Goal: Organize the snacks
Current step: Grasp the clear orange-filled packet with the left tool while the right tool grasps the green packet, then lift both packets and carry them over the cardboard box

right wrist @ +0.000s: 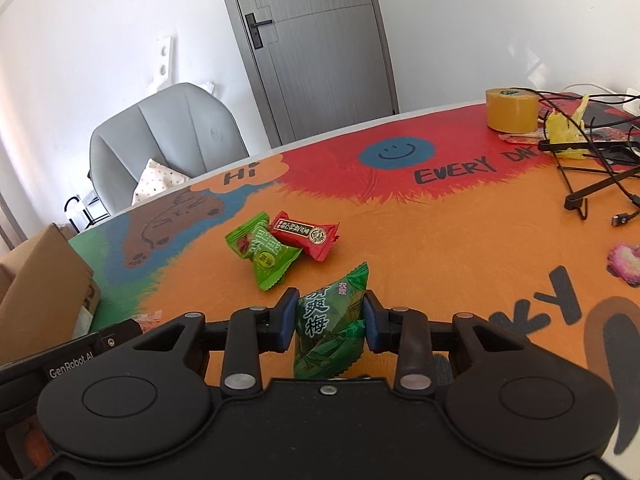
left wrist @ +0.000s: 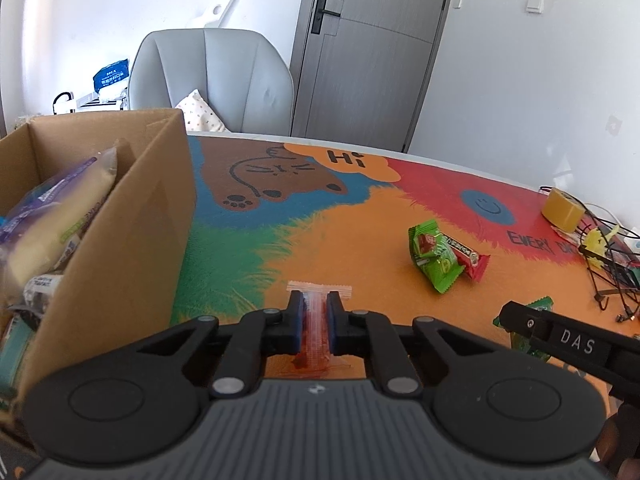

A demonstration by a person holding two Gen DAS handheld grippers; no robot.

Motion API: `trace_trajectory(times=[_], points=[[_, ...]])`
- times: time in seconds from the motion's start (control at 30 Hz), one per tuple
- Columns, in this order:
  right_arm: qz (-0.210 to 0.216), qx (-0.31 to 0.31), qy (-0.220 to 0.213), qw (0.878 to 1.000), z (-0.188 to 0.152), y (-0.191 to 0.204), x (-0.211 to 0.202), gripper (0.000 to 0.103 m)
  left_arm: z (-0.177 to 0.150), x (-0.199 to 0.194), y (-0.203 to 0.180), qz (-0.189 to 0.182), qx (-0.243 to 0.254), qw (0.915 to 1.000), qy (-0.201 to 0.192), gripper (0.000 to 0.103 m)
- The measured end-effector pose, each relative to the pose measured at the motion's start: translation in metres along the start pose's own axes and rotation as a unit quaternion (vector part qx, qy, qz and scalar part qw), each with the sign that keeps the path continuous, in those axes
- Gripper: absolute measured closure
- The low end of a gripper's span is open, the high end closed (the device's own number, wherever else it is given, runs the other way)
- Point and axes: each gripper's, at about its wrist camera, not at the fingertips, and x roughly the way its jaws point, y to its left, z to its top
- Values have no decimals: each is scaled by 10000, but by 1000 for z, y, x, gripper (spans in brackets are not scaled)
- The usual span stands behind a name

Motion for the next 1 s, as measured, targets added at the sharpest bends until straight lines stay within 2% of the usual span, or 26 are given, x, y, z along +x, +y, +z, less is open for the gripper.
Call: trace_trajectory(times=[0.43,0.7,1.0], points=[[187,20,-245,9995,-12,12,-35,68,-8,-40,4,-166,24,9994,-302,93],[321,-70,-501,9982,-12,24,-63,68,-6,-81,-1,-391,123,9964,-745,93],[505,-201,-750,9957,-11,42,-91,68,-1,-117,19,-265,-31,9931,-1142,93]])
